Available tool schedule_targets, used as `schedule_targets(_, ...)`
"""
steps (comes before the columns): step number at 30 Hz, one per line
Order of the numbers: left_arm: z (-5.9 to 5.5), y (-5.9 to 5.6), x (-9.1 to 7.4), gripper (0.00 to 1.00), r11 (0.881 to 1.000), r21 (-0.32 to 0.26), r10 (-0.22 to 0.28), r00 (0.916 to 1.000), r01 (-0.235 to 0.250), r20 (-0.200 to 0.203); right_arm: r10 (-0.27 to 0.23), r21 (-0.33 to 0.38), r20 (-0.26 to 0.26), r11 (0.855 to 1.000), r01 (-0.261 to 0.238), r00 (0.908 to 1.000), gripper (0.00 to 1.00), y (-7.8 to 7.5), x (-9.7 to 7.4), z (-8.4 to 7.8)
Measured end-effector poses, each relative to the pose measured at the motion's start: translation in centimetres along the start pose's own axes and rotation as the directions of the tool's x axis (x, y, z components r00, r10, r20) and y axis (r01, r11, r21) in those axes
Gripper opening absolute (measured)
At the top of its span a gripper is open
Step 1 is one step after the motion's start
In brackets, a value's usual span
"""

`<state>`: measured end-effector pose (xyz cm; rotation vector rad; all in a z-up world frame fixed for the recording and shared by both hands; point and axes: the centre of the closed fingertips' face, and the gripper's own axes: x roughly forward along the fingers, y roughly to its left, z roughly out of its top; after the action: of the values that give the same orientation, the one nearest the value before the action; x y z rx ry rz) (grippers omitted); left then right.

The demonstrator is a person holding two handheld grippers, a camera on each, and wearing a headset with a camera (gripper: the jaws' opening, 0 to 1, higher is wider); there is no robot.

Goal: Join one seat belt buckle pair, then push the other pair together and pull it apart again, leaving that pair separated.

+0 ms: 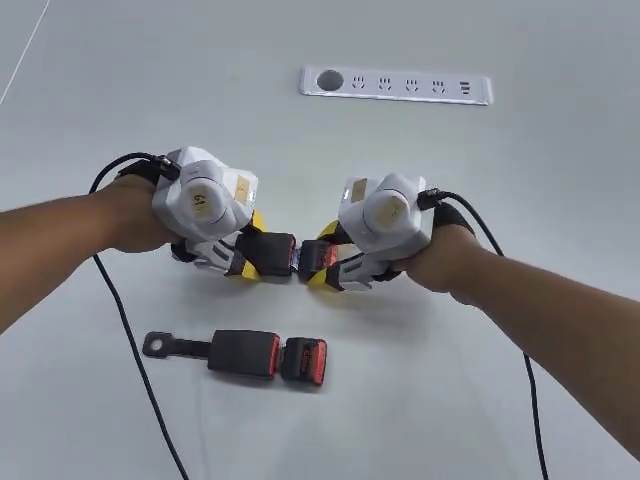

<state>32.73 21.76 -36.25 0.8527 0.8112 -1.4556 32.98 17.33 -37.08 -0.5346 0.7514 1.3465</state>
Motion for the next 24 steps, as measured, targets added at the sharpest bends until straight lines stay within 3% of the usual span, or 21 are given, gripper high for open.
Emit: schedule_targets(24, 0.04, -0.07, -0.13, 0.34, 1.000, -0.007, -0.003, 0.9998, 0.004, 0.017, 0.002, -0.020, -0.008, 1.000, -0.002, 1.0000, 0.34, 0.00, -0.18, -0.14)
